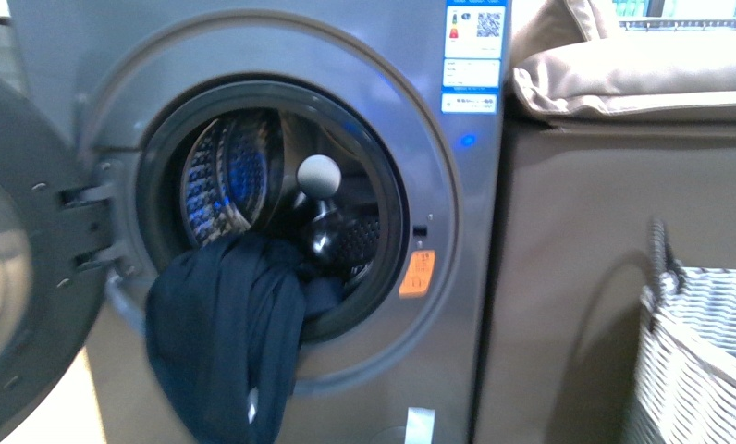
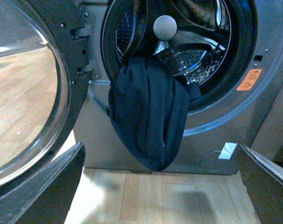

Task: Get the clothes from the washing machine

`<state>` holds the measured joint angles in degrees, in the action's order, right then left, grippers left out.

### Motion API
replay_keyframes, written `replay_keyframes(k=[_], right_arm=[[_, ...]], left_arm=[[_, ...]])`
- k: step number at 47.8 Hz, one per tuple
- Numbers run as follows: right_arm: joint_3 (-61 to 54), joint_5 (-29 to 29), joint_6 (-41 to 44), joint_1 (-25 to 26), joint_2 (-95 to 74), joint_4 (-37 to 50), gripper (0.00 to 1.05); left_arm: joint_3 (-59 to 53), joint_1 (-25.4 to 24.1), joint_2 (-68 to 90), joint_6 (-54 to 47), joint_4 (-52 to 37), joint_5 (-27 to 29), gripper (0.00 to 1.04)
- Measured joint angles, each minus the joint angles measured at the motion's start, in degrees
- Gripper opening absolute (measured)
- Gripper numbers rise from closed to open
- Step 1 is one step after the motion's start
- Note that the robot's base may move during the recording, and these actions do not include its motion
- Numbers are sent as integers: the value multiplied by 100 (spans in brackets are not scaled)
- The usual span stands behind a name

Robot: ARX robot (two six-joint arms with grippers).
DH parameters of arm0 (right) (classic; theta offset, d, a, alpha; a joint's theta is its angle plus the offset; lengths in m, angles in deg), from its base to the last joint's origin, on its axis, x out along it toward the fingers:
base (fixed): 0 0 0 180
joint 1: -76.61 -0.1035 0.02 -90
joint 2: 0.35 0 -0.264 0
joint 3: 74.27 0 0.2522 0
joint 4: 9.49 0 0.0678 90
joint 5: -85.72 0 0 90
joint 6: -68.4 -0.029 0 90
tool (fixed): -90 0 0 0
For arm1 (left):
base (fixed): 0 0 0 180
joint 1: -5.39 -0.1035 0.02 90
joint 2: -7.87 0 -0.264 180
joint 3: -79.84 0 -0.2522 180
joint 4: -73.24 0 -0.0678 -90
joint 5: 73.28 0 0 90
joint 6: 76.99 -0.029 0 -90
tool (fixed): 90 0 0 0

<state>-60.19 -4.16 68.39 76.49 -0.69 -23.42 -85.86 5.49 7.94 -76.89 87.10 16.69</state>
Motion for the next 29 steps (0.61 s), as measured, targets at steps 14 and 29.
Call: replay_keyframes(k=[14, 29], right_arm=[[0, -2, 0, 0, 9, 0, 97], [0, -2, 0, 0, 9, 0, 97]], left_arm=[[0, 0, -7, 0, 0, 2, 98], [0, -37, 20, 81, 15, -116, 98]])
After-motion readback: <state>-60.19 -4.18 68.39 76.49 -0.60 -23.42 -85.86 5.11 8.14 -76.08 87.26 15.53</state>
